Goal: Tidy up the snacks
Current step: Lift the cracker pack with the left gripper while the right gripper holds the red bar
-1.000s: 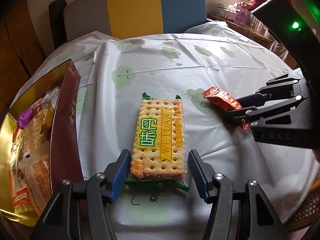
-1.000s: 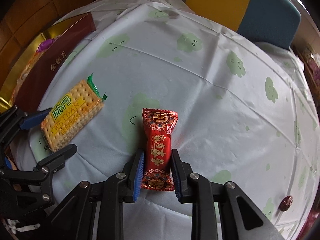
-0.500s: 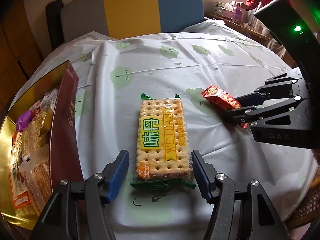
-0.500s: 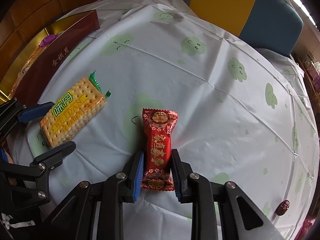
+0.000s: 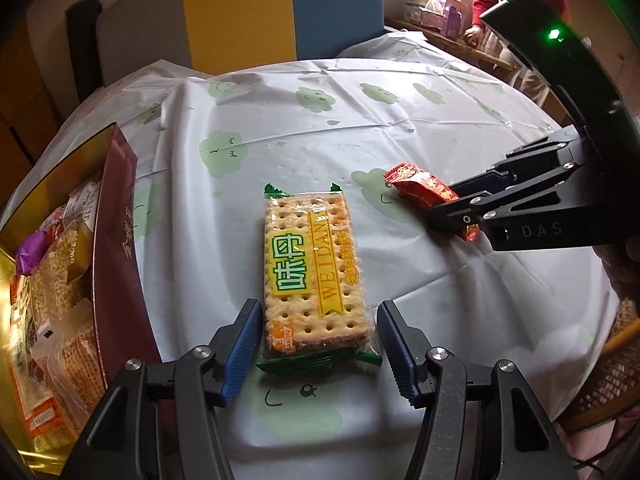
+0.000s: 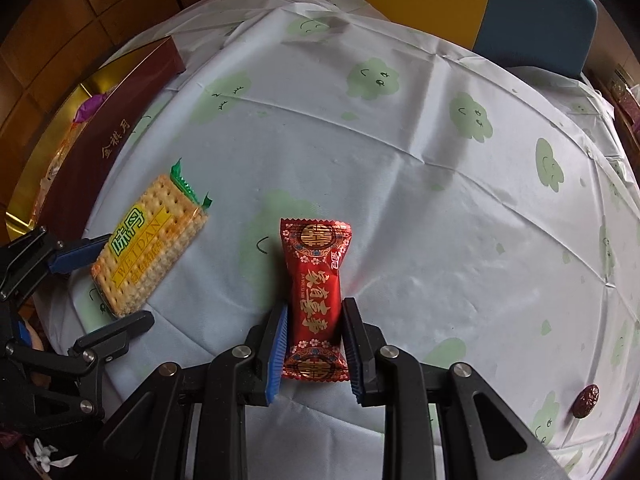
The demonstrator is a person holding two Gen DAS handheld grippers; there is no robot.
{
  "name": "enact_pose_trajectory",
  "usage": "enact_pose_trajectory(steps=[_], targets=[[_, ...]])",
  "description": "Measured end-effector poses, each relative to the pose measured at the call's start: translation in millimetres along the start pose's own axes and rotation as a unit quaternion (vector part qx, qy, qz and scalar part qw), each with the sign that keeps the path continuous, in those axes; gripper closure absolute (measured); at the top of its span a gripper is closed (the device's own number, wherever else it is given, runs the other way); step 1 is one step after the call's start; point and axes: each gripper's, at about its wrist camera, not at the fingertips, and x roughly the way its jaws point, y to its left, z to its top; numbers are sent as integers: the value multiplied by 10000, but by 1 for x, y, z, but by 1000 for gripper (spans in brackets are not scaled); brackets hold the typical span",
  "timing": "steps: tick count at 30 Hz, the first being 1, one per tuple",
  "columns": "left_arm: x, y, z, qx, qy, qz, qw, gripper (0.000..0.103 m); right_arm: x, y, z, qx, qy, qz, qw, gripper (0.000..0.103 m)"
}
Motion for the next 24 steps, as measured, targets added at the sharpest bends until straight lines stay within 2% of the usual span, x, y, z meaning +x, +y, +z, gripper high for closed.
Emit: enact_pose_trajectory(steps=[2,4,7,10,15,19,24], targets=[[2,1,4,37,68,30,10000,42,0,-2,1,-25,13,7,10000,74],[4,1,8,41,102,68,9999,52,0,-4,2,-17,28,4,10000,73],[6,-3,10,38,100,111,9999,54,-2,-3,2,-15,37,-24,10000,72],[5,-10,5,30,-15,370,9993,55,-2,-4,3,-44,40,-56,10000,72],[-2,-18,-5,-100,-140,517,9985,55,0,4,1,-245,-14,-236,9994,72],[-22,-17,-8,-196,-426,368,9982,55,-1,3,1,-255,-65,-243,9994,72],[-38,-7,-8,-370,-492,182,9979,55,-2,7,-5,-346,-141,-335,9987,72]])
